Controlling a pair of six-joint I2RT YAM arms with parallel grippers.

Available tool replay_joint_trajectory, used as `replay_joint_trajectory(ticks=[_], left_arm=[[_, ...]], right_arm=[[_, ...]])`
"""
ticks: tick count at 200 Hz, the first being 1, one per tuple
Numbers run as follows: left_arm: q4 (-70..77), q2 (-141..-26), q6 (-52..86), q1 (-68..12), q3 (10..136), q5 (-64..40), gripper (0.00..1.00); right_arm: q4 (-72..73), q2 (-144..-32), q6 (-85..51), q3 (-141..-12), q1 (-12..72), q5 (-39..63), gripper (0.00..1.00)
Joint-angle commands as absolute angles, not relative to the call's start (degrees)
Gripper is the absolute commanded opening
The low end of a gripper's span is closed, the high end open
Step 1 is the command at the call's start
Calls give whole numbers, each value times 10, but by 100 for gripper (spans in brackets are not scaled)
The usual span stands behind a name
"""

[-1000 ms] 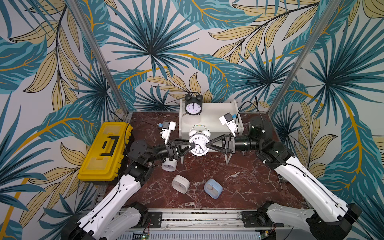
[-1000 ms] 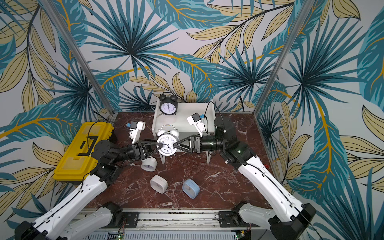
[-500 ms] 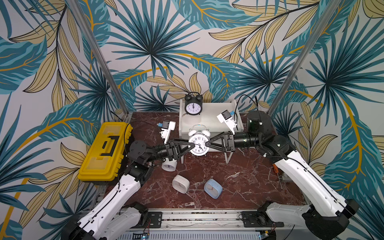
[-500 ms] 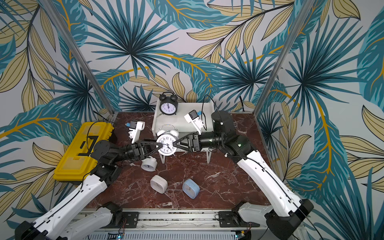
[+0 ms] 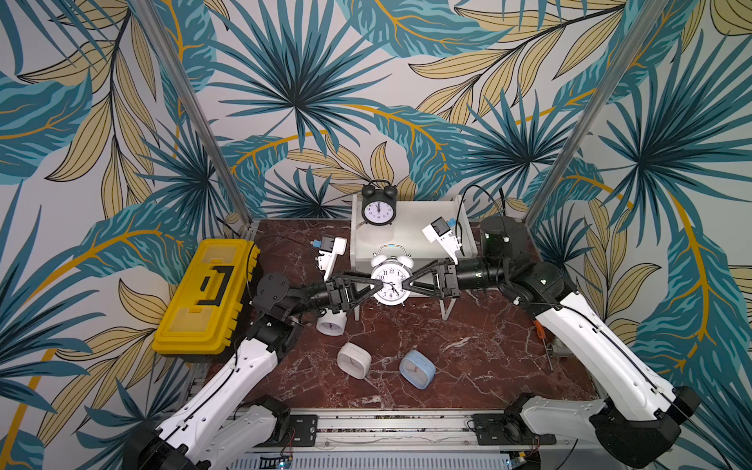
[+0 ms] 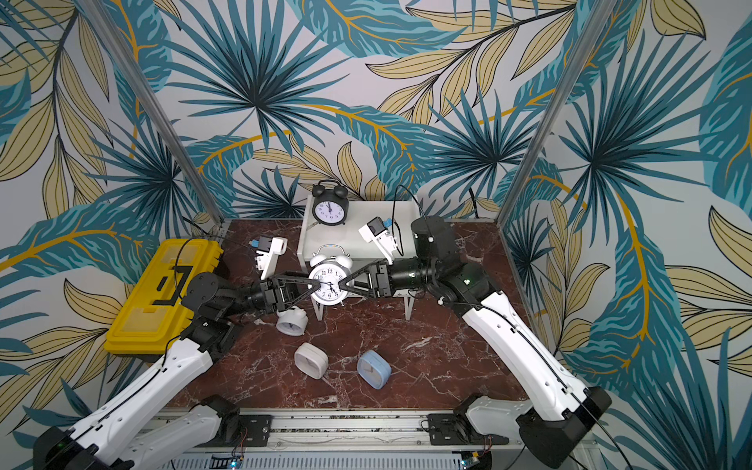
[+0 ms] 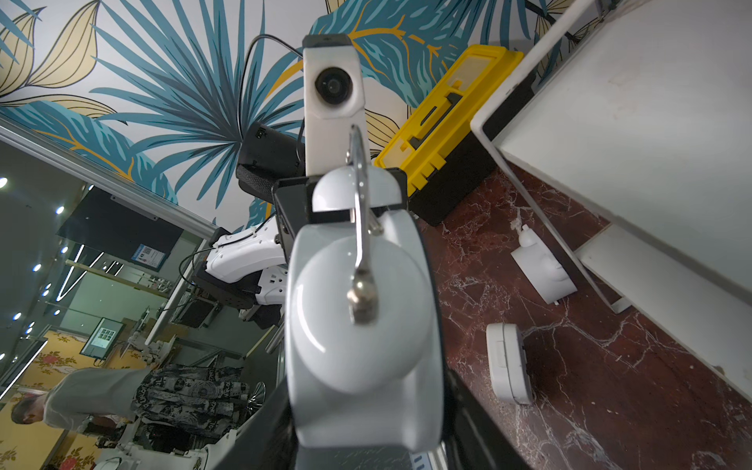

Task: Place the alarm clocks on the shelf by style
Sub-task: Pick up the alarm from the center of the board, then place the alarm on the shelf.

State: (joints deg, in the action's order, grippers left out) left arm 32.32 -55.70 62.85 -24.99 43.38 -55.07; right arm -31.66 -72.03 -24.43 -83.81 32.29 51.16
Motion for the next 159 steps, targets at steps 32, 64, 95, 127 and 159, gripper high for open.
replay_joint_trajectory(ticks=[32, 64, 95, 127, 159], left_arm=[[360, -553, 620, -248, 428, -549, 46], [289, -539, 578, -248, 451, -513, 88], [178, -506, 496, -247, 479, -451, 95], [159, -497, 497, -239, 475, -437, 95], [159, -488, 508, -237, 461, -433, 95]], right_arm=[[-323, -717, -228, -848, 323, 514, 30], [-362, -709, -189, -870, 322, 482, 26], [-433, -709, -124, -923, 314, 421, 24], [-467, -712, -77, -978, 282, 374, 24], [-485, -731, -20, -1027, 246, 298, 24]])
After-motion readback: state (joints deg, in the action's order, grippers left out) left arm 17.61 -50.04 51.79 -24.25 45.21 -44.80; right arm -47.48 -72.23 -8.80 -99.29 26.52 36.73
